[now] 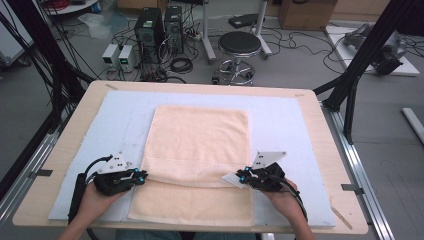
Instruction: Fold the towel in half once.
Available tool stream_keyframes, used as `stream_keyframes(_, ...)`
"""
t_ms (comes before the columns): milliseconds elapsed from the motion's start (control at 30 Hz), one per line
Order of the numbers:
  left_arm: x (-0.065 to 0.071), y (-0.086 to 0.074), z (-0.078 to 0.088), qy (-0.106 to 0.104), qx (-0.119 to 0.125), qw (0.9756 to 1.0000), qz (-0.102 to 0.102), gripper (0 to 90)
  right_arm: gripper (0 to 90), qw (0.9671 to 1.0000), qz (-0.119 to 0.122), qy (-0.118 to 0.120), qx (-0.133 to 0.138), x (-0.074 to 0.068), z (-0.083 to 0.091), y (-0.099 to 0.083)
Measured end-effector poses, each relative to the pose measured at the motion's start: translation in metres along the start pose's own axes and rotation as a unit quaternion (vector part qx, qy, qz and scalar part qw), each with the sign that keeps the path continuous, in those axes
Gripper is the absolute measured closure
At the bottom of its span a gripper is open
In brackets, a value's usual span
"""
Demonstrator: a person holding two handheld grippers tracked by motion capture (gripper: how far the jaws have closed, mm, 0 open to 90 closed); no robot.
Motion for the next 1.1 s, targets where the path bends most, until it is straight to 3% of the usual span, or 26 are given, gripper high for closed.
stream_keyframes(267, 0.005, 0.018, 0.015, -0.001, 0.021, 0.9997, -0.008, 83.4, 84.2, 0.9997, 0.006, 0.004, 0.024, -0.001, 0.022, 0.017)
stream_keyframes(367, 0.013, 0.020, 0.022, -0.006, 0.030, 0.9995, -0.008, 83.4, 84.1, 0.9998, 0.012, 0.003, 0.017, -0.007, 0.031, 0.020)
stream_keyframes(800, 0.062, -0.004, 0.048, -0.029, 0.011, 0.9990, -0.033, 83.4, 84.1, 0.9989, 0.036, 0.028, 0.012, -0.054, 0.053, 0.001)
stream_keyframes(1100, 0.075, -0.012, 0.053, -0.034, 0.007, 0.9989, -0.032, 83.4, 84.1, 0.9986, 0.034, 0.039, 0.011, -0.068, 0.055, -0.009)
Point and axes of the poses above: each handheld gripper's, and its own axes: z roughly backward along the jaws, y roughly out of its top, x roughly to its right, the point moved 7 cm from there along -z, roughly forward along the jaws
